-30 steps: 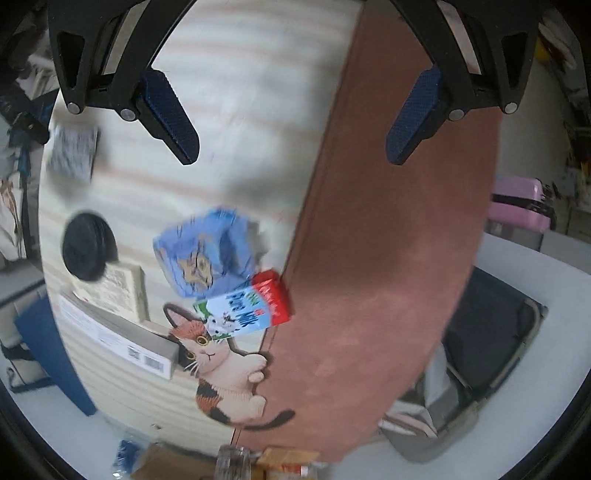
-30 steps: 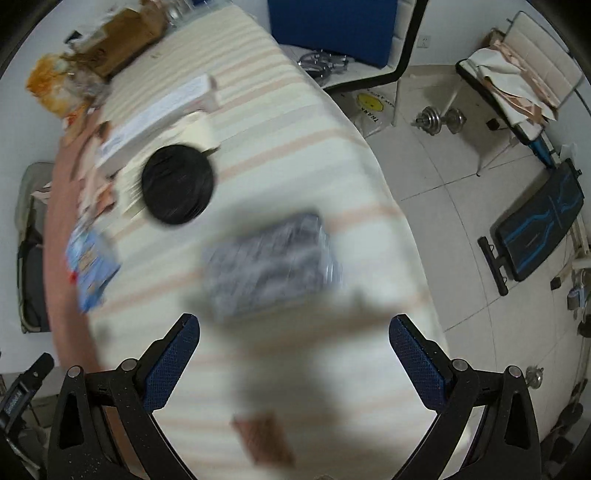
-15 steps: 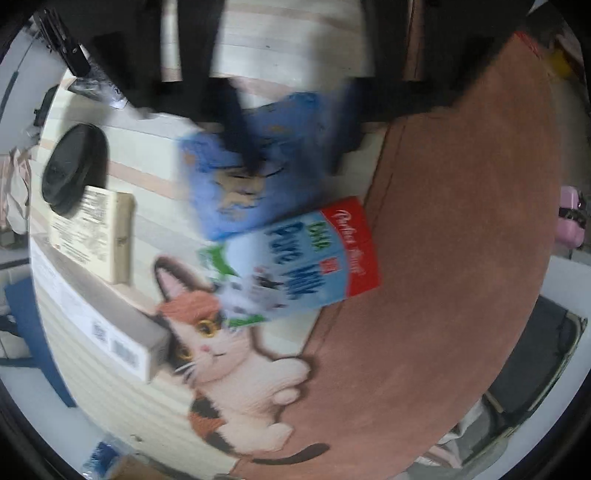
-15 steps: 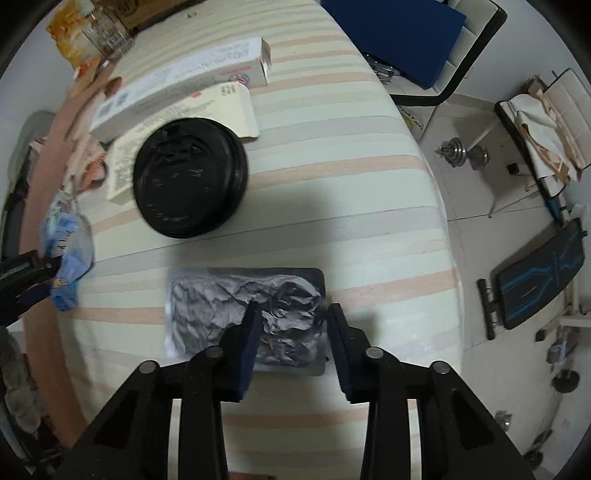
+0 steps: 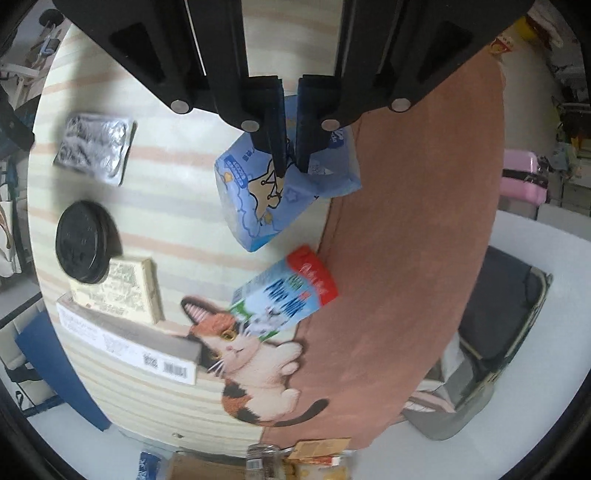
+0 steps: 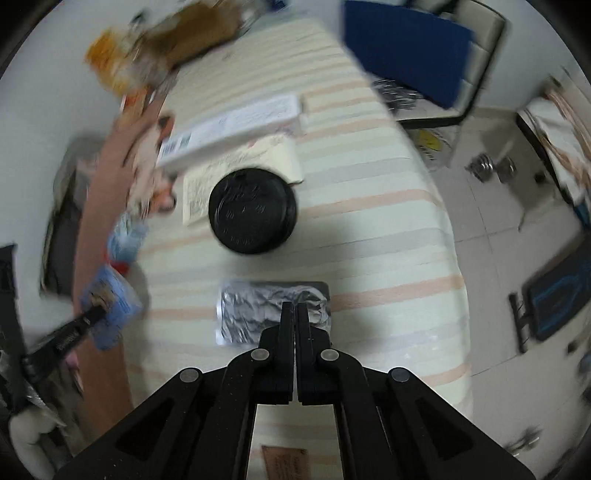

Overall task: Collect trash
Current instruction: 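Grasp the blue snack bag with the left tool while the right tool grasps the foil blister pack, then lift the blue bag with the left tool while the right tool lifts the blister pack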

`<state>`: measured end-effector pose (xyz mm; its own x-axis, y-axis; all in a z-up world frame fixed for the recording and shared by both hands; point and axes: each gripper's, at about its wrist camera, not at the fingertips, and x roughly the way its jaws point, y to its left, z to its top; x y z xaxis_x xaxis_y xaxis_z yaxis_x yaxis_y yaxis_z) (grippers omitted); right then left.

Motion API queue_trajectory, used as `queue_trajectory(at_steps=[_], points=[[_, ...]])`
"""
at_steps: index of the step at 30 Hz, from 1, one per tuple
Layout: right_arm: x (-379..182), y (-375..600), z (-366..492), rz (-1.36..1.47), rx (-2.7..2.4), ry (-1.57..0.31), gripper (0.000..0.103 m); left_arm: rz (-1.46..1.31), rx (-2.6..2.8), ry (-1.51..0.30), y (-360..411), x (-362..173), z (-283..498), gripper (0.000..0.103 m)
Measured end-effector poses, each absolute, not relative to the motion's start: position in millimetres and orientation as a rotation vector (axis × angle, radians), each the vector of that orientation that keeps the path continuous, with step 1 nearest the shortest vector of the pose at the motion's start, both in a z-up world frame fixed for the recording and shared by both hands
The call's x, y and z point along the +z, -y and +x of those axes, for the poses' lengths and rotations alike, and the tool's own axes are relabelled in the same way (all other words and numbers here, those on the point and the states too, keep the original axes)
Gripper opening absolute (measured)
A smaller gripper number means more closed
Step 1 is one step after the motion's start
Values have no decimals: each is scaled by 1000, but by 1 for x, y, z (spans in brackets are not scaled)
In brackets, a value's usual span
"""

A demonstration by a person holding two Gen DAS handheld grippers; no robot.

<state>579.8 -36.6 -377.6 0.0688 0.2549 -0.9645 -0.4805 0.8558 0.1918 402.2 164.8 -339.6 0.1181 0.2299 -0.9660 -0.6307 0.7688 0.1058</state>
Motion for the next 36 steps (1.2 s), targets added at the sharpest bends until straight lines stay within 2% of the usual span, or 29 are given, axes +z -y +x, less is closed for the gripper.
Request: queue_trajectory(at_steps=[1, 3, 7, 10, 11, 12, 14, 15, 16, 17, 18, 19, 27, 36], points=[[-382, 25, 579, -283, 603, -1414, 51, -377, 659, -1316, -165, -342, 399, 2], [-397, -2, 571, -533, 696, -1419, 89, -379, 675, -1329, -162, -350, 391, 2], [-424, -46, 546, -987, 840, -1325, 90, -417, 697, -1350, -157, -364, 379, 2], [-451, -64, 535, -1222, 871, -1293, 90, -425, 702, -1360, -153, -370, 376, 2], [-456, -67, 535, -1264, 864, -1275, 98, -420, 706, -1361, -152, -371, 376, 2], [-458, -71, 539, -1270, 866, -1284, 100, -417, 710, -1361, -153, -371, 377, 2], [-462, -69, 549, -1214, 858, -1371, 100, -423, 720, -1356, -155, -372, 376, 2], [-462, -66, 553, -1173, 863, -1398, 96, -431, 724, -1353, -156, -371, 376, 2], [-461, -61, 558, -1096, 865, -1455, 84, -436, 728, -1350, -157, -370, 375, 2], [-458, -56, 562, -1024, 855, -1489, 80, -440, 731, -1347, -158, -370, 374, 2], [-454, -51, 566, -970, 831, -1489, 70, -445, 736, -1342, -159, -369, 373, 2], [-452, -46, 568, -912, 815, -1512, 67, -448, 738, -1341, -160, -369, 373, 2], [-437, -9, 559, -492, 739, -1599, 66, -442, 733, -1326, -157, -360, 373, 2], [-394, 31, 532, -271, 632, -1485, 66, -390, 702, -1252, -146, -325, 357, 2]])
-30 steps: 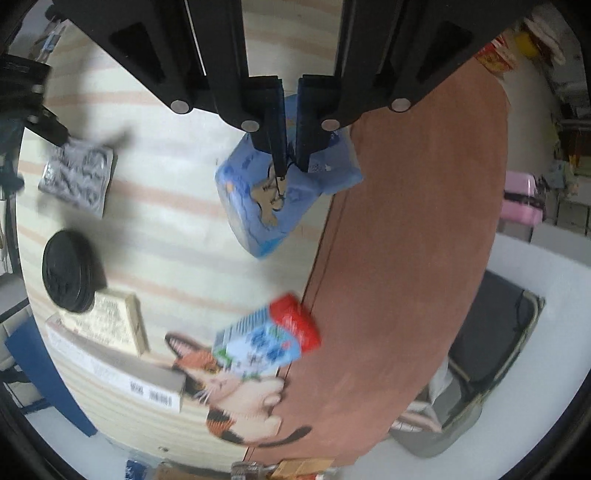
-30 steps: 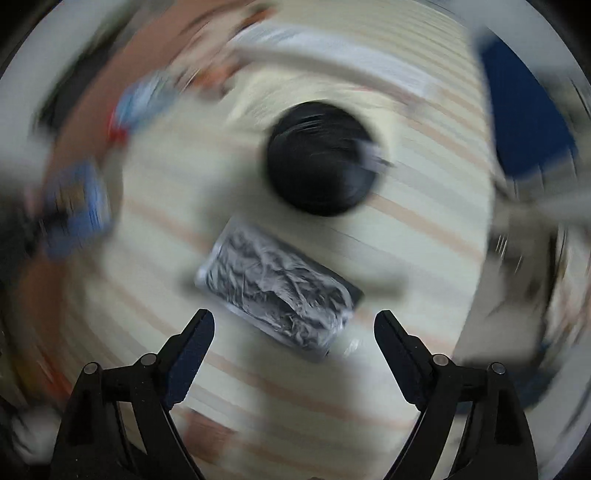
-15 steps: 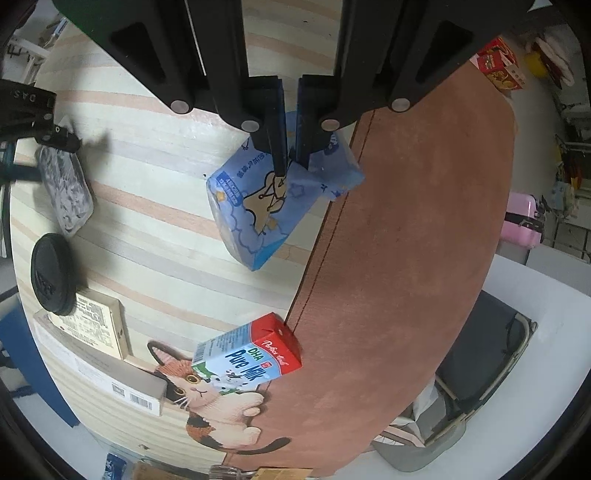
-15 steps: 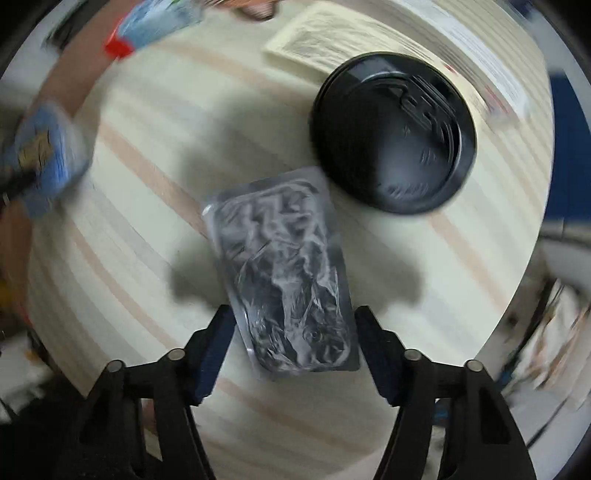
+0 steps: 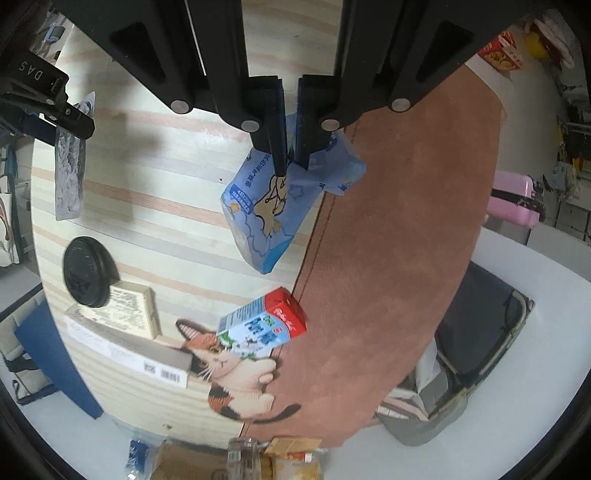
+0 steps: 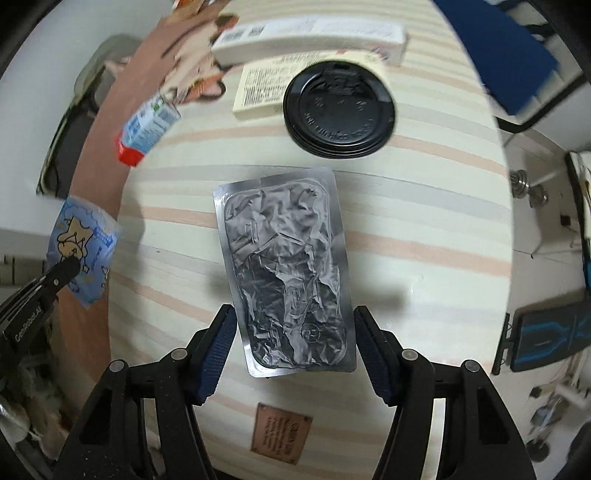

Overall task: Collect trash
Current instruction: 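Lift the blue bag with the left tool while the right tool lifts the blister pack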

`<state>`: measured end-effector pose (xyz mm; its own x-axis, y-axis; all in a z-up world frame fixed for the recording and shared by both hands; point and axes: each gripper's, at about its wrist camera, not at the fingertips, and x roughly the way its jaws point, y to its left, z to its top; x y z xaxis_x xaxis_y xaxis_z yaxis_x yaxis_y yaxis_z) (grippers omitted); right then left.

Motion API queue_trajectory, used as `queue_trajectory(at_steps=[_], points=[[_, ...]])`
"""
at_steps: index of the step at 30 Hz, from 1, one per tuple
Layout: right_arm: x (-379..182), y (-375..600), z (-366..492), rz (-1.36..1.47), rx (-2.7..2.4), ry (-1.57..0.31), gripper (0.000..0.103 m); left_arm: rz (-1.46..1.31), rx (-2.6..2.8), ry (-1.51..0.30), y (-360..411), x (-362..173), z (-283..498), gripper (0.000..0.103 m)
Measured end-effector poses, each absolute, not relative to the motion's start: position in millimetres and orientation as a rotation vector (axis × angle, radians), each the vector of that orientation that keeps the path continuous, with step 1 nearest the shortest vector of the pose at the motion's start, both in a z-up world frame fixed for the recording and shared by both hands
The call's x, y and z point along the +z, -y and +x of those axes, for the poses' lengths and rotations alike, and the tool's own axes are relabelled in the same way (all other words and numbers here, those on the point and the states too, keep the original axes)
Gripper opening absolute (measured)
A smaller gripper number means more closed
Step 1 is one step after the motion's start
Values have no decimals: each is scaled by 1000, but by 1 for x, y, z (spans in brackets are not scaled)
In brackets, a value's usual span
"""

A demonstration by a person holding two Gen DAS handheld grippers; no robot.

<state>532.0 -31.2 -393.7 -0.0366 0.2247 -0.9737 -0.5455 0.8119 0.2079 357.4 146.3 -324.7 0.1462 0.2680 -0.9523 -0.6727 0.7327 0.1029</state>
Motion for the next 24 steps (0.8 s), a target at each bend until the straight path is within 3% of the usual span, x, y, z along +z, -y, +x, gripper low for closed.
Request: queue_trajectory(at_steps=[14, 18, 24], points=[[-327, 56, 351, -146, 569, -1319, 66, -325, 551, -1120, -112, -275, 212, 2], [-323, 69, 273, -97, 529, -1307, 66, -317, 494, -1142, -106, -283, 151, 2], [-365, 87, 168, -56, 490, -1423, 66, -358, 455, -1265, -99, -325, 76, 2]])
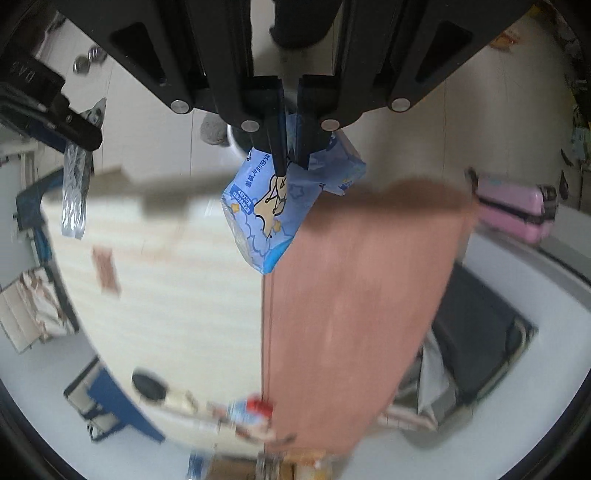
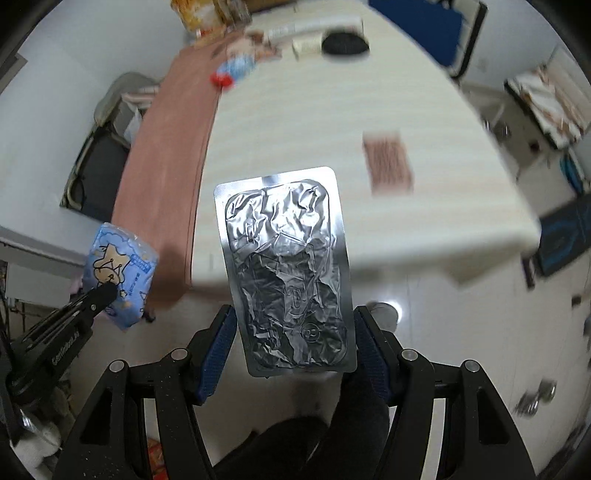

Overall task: Collect trash
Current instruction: 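Lift the blue bag with the left tool while the right tool lifts the blister pack, then open both tools over the white trash bin, dropping bag and blister pack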

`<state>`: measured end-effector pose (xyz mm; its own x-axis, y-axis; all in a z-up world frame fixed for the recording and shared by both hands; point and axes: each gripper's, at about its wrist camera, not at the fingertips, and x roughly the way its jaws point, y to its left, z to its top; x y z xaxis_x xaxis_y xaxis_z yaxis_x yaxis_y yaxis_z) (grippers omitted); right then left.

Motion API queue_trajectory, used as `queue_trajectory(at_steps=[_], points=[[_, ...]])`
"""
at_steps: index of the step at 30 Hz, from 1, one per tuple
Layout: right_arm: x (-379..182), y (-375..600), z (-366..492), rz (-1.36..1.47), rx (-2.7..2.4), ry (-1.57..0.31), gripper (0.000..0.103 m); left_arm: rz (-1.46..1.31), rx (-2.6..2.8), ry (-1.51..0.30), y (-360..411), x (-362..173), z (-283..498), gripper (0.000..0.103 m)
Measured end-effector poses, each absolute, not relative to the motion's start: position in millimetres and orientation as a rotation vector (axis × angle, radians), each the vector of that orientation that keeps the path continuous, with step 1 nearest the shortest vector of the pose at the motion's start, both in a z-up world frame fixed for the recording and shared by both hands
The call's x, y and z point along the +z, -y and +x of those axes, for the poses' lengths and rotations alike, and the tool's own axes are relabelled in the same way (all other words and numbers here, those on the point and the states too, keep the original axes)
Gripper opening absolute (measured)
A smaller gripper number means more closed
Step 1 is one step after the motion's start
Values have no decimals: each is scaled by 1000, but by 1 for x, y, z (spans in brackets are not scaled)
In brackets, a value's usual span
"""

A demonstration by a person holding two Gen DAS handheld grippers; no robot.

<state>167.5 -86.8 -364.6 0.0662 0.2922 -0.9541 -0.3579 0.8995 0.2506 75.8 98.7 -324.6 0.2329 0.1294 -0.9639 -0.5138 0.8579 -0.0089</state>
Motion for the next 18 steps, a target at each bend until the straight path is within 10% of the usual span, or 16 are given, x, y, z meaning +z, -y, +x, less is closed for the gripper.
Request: queue_trajectory(at_steps=[18], points=[[-692, 115, 86, -43, 434, -1720, 66, -643, 336, -1582, -88, -635, 52, 5]])
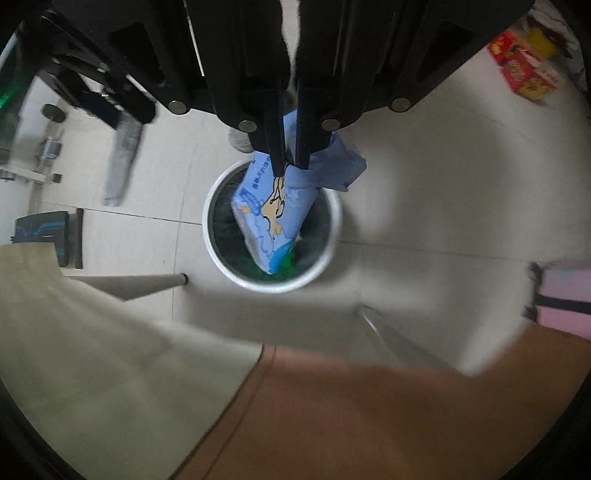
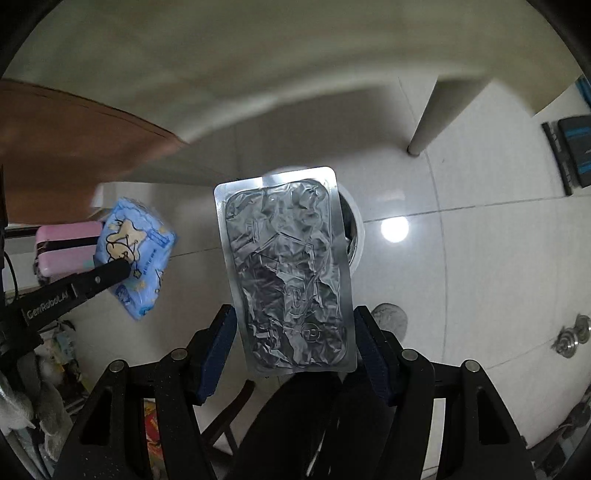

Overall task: Collect trash
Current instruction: 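Open both tools over the white trash bin, dropping bag and blister pack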

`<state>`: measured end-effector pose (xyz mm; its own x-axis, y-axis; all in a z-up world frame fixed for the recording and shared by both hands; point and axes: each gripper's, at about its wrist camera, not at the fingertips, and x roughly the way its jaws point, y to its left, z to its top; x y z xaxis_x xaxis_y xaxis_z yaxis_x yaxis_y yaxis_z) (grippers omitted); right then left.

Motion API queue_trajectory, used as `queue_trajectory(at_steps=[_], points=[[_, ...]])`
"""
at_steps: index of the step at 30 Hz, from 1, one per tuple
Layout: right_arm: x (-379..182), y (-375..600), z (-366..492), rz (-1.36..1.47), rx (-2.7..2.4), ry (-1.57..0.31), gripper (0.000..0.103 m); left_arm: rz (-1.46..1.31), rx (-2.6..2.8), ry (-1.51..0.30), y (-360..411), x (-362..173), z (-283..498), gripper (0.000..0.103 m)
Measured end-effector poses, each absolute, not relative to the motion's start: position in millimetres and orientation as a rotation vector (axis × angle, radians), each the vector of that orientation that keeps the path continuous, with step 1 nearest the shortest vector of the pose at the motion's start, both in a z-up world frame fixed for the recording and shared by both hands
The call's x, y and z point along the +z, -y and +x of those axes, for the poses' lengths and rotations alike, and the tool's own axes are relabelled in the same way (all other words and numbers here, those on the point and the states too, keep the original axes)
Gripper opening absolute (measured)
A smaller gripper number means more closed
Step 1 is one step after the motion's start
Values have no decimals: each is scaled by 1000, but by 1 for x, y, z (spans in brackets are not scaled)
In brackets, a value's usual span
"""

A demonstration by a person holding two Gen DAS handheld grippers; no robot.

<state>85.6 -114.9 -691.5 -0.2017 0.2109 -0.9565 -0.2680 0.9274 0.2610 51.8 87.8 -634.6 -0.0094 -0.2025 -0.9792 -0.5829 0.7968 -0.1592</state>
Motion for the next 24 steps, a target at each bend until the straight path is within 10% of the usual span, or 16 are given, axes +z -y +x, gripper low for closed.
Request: queue_trajectory(at_steps=[3, 5, 7, 10, 24], points=[[-746, 111, 93, -36, 447, -1732, 66, -680, 320, -1586, -90, -680, 58, 9], [-774, 105, 97, -29, 464, -1736, 67, -678, 324, -1588, -88, -707, 58, 33], [-804, 101, 97, -39, 481, -1747, 69, -654, 343, -1574, -85, -720, 55, 95], [-826, 107, 103, -43, 487, -1754, 103, -616, 377, -1570, -84, -733, 46, 96], [-770, 116, 98, -267, 324, -1651, 103, -426, 482, -1520, -81, -672, 11, 103]])
